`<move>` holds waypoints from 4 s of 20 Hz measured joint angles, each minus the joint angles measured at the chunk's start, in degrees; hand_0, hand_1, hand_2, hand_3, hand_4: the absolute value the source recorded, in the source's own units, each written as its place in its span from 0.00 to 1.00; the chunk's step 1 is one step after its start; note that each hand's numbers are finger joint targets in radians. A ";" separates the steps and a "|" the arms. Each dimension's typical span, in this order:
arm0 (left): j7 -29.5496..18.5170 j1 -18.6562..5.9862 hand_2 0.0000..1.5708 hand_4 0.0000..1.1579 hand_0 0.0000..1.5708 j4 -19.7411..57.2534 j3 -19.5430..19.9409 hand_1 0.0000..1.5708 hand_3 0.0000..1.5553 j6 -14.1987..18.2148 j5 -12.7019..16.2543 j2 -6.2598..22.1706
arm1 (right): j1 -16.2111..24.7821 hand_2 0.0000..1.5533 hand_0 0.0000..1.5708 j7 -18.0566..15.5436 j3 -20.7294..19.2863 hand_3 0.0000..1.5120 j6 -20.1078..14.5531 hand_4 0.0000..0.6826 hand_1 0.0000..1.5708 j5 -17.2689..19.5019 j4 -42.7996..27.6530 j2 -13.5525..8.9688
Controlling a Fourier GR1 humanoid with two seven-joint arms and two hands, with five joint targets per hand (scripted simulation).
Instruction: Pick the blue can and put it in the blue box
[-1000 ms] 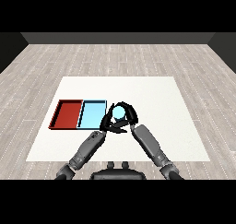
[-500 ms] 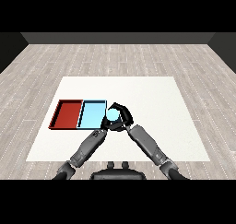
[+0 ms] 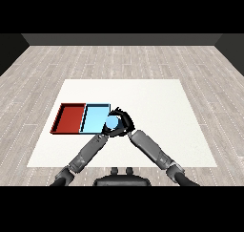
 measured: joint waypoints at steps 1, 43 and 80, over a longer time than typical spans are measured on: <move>-0.61 0.55 0.41 0.62 0.29 -0.44 0.50 0.29 0.22 0.43 0.83 -0.10 | -0.75 0.94 0.93 0.15 0.66 0.92 -0.61 0.88 0.93 -0.56 0.34 -0.08; -5.32 0.53 1.00 0.97 1.00 4.89 4.70 1.00 0.97 0.01 8.60 -3.16 | 7.55 0.00 0.00 6.76 -11.10 0.00 10.54 0.00 0.00 -2.59 -10.35 -0.21; 9.40 -16.69 0.94 0.83 0.99 44.51 22.18 0.99 0.83 -3.86 1.26 11.81 | 27.61 0.00 0.00 4.12 -30.93 0.00 16.31 0.00 0.00 -6.91 -25.54 -8.68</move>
